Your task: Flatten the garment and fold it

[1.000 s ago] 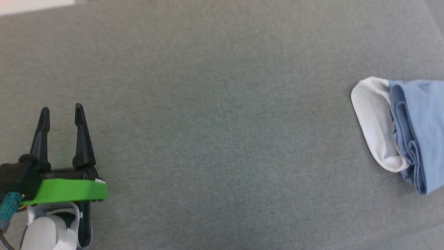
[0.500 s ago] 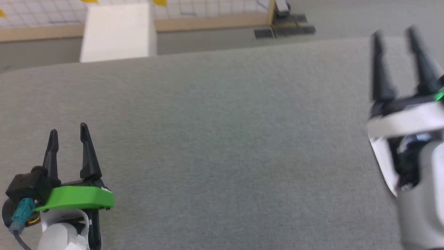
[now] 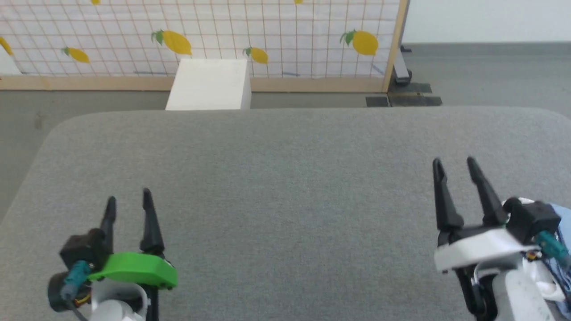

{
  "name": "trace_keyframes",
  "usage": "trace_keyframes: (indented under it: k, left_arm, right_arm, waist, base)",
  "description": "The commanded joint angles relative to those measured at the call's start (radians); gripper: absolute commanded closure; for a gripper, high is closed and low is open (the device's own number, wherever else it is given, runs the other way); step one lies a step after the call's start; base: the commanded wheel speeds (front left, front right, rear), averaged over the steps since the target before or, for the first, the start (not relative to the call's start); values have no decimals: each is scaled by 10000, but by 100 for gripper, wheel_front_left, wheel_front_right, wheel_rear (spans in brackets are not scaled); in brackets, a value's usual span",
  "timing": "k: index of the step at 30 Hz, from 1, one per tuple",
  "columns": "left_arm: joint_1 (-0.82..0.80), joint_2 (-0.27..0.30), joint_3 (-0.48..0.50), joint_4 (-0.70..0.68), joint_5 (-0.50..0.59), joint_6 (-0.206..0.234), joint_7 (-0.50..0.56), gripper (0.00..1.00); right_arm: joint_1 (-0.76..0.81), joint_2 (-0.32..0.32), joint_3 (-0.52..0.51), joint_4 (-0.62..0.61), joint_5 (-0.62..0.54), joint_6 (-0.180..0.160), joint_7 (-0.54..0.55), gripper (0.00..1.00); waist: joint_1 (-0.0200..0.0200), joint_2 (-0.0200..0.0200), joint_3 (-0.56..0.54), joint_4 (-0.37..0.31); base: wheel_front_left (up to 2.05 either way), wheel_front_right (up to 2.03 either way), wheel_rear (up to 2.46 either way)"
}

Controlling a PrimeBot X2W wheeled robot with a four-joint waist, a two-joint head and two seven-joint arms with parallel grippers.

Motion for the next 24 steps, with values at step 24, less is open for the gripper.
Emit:
trace_keyframes:
  k: [24]
  left_arm:
    - [348, -239, -717, 1495, 483, -302, -431, 0]
  right_arm:
    - [1518, 14, 2, 631, 167, -15, -299, 0]
  waist:
    - [1, 0, -221, -30]
  base:
    - [0, 0, 0]
